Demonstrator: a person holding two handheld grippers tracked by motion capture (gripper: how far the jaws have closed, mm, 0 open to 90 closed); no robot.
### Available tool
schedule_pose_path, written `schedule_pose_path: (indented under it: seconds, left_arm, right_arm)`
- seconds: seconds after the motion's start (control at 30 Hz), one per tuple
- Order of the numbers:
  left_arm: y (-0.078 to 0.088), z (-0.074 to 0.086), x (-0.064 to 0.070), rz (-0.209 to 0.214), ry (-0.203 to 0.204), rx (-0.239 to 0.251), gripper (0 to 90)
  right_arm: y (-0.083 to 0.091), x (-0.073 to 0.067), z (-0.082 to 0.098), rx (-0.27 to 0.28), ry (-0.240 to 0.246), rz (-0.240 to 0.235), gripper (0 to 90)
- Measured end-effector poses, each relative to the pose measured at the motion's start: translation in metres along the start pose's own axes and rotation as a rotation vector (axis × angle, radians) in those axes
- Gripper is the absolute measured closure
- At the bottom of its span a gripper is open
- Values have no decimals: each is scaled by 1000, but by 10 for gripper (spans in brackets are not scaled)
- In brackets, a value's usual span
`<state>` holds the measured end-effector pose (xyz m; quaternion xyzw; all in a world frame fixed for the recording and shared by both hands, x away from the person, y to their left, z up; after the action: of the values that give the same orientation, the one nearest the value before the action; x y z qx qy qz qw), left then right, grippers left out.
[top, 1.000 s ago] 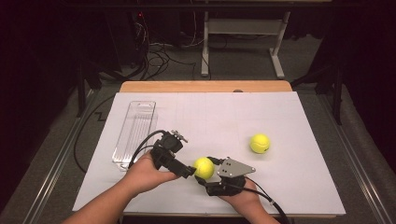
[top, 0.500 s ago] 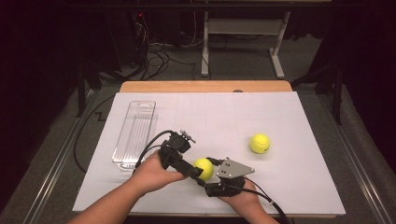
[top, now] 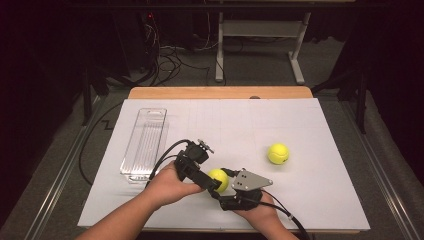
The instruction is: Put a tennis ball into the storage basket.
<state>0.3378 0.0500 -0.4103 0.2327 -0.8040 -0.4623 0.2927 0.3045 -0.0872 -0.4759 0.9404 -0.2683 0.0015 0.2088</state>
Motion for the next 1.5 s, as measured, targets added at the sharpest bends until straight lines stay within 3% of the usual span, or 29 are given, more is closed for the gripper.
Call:
schedule_pose_path:
  seconds: [0.87,1.5]
  left_arm:
    - [-16,-11,10,21,1,-13,10]
    - [-24,-9,11,38,19,-34,89]
  right_arm:
    - [1,0,-2,20,-5,4,271]
    - [3,1,-3,26,-3,10,271]
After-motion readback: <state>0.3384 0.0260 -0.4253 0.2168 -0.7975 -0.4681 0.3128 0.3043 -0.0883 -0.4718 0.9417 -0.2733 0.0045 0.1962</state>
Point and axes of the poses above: each handheld gripper's, and its own axes: y roughly backward along the jaws, z roughly out of its underside, x roughly to its right, the point moved 4 cm from there along -y, roughly forward along the jaws, and after that the axes turned 3 degrees about y, right-handed, at the moved point
